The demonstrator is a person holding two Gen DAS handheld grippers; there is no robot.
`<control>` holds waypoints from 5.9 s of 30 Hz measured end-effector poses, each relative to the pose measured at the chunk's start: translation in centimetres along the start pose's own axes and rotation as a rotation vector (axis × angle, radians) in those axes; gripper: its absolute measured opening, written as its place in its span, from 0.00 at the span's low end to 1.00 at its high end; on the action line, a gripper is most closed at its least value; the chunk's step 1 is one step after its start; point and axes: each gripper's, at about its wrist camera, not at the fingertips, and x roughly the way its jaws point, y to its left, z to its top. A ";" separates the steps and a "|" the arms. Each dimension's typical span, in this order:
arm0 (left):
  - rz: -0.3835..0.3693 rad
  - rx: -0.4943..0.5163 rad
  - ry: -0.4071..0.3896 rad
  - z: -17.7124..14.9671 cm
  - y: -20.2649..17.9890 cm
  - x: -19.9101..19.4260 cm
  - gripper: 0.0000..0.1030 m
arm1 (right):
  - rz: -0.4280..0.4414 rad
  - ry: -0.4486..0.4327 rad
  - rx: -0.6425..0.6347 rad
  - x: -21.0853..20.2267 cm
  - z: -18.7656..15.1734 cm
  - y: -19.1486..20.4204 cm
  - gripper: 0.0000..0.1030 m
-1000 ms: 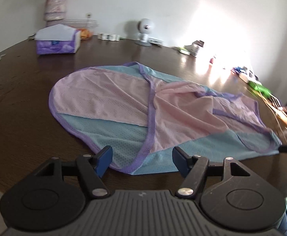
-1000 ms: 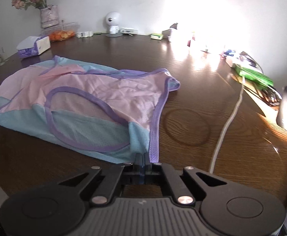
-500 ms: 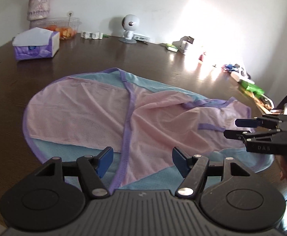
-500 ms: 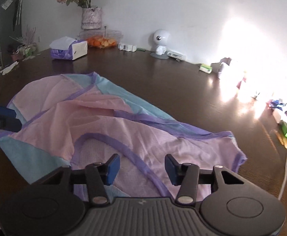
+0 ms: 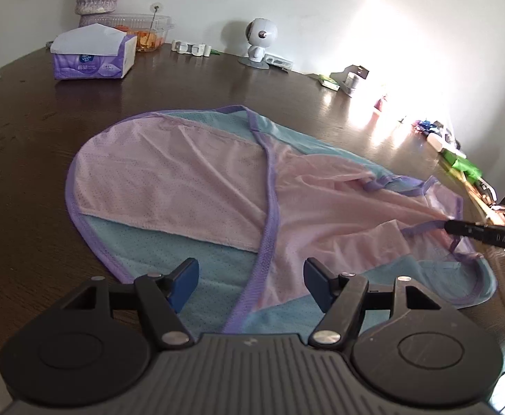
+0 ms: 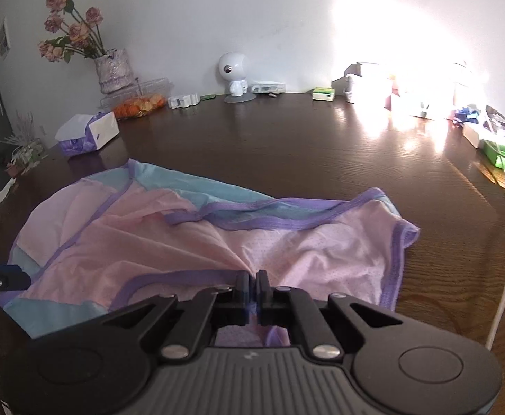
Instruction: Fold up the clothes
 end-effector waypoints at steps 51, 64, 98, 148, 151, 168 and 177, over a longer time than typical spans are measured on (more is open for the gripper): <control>-0.017 0.329 0.026 -5.3 -13.8 2.1 0.25 | 0.117 0.115 -0.012 1.7 3.4 -2.2 0.38; -0.088 0.254 -0.002 -2.6 -13.6 2.3 0.39 | 0.066 0.020 0.067 -1.0 2.2 -4.0 0.51; -0.044 0.276 -0.054 -2.9 -13.5 2.7 0.37 | -0.032 0.015 -0.035 -4.2 -3.7 -2.5 0.05; -0.276 -0.014 0.147 -0.2 -21.2 10.1 0.24 | 0.174 0.105 -0.070 1.6 6.9 -5.7 0.30; -0.258 -0.012 0.149 -0.1 -21.6 10.6 0.17 | 0.199 0.148 -0.192 2.1 7.4 -5.1 0.30; -0.250 0.026 0.044 -2.0 -22.0 7.9 0.27 | 0.091 0.110 -0.031 2.8 6.6 -7.9 0.09; -0.207 0.052 0.028 -2.0 -22.6 8.4 0.43 | 0.200 0.174 0.168 3.5 4.6 -8.6 0.30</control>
